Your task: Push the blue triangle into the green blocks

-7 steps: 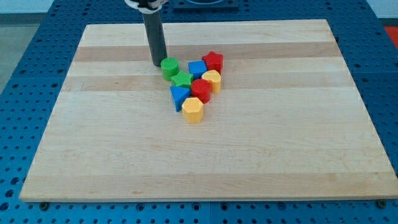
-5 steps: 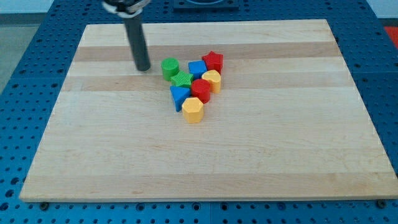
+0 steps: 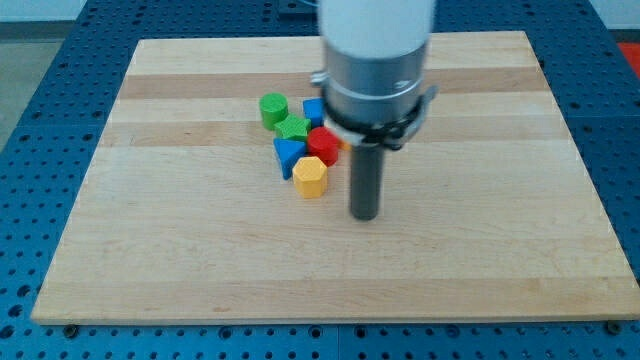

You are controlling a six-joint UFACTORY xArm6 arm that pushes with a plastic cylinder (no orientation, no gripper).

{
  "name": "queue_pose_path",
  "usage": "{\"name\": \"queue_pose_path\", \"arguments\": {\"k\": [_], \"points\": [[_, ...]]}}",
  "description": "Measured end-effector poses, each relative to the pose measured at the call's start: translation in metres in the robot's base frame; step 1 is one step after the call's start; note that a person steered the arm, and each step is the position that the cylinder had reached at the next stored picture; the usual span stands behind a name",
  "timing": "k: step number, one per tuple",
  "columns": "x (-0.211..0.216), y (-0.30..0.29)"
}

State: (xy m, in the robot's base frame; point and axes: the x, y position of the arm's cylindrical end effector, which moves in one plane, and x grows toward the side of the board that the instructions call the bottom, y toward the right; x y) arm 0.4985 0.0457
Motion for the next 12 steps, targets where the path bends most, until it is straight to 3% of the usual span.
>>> {"name": "queue_pose_path", "arguments": {"k": [1,2,4,5,8,10,11,12], "points": [[-0.048,-0.010],[-0.061,-0.055],[-0.040,-0.138],[-0.053,-0.161],[-0.144,-0.209],[-0.059,-0.207],[-0.048,-0.177],[-0.067,-0.160]]}}
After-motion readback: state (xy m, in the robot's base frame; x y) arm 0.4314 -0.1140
